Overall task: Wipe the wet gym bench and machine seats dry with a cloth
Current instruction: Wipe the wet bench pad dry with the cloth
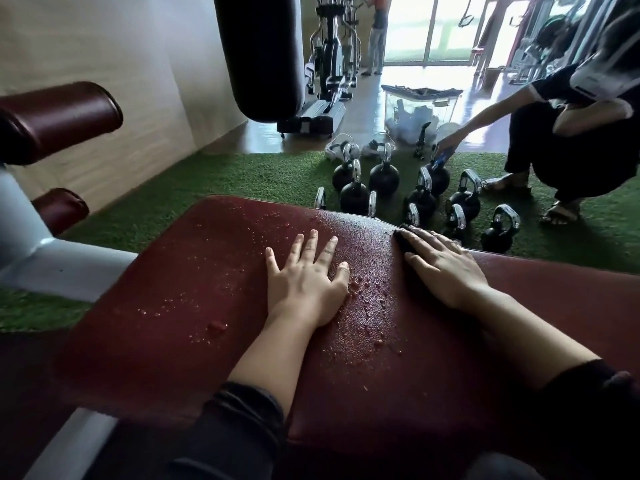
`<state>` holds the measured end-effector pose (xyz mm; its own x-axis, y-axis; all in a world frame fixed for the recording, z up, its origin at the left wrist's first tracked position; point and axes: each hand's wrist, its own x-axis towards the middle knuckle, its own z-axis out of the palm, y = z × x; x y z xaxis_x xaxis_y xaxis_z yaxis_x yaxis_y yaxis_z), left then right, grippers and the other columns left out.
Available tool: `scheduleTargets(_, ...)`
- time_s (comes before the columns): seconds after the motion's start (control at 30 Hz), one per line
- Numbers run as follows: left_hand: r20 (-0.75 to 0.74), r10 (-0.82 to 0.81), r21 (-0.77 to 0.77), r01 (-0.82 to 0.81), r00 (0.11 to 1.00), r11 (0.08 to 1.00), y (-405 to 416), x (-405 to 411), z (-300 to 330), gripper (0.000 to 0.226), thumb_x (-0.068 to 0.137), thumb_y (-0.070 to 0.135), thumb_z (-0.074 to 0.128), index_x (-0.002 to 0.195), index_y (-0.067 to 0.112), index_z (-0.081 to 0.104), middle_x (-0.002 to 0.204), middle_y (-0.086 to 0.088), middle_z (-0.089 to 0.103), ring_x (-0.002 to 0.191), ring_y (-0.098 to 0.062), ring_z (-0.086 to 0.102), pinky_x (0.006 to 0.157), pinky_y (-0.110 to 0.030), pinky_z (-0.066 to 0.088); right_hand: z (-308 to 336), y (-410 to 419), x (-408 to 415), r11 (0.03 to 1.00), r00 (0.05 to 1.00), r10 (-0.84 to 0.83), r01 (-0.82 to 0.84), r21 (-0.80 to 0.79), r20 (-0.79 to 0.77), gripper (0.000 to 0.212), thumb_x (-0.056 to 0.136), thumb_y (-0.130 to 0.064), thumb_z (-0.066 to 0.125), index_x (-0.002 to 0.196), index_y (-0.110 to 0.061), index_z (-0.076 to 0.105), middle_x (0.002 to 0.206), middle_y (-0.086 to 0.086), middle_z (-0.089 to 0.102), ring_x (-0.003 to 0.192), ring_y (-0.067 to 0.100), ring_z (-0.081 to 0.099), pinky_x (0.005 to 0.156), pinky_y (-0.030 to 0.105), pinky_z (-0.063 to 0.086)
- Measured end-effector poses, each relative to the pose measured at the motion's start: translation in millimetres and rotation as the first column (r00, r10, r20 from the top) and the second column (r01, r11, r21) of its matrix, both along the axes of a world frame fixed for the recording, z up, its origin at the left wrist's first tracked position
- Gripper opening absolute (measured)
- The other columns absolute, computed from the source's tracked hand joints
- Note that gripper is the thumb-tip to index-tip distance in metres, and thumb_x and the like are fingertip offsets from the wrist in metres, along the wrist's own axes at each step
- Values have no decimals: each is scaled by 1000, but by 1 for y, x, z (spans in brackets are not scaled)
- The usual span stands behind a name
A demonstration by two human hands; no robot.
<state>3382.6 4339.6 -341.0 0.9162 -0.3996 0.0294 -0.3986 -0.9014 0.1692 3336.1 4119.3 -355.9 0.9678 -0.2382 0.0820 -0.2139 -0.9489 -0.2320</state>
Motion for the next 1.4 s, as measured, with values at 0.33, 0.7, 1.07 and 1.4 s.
scheduleTargets(0.33,0,14,-6,-14,1000,1000,-2,3,-1,56,99,53,16,152,42,0,161,12,-9,148,-7,-10,115,-54,-12,6,-3,28,999,999,-38,37,14,16,48,98,-43,27,146,-40,20,155,-13,18,142,17,19,113,36,16)
scheduleTargets(0.7,-1,37,-33,-37,999,999,-4,8,-3,56,101,45,17,154,36,3,161,16,-7,147,-4,-8,117,-53,-9,7,56,42,904,900,427,-423,-61,84,53,92,-53,16,145,-44,15,153,-26,9,144,5,3,119,32,2)
scheduleTargets(1.07,-4,40,-45,-40,999,998,-4,7,-3,61,99,44,17,155,28,-4,160,16,-11,146,-3,-10,116,-51,-13,9,-10,64,964,964,254,-259,62,73,45,100,-34,31,145,-37,26,154,-16,21,141,9,20,110,19,9)
scheduleTargets(1.4,-1,54,-45,-54,999,998,-5,9,-5,60,100,41,18,155,27,-2,160,17,-9,146,-2,-9,116,-51,-12,5,38,17,850,842,526,-523,-61,121,60,83,-62,7,142,-49,11,145,-37,0,139,-8,-3,117,22,-4)
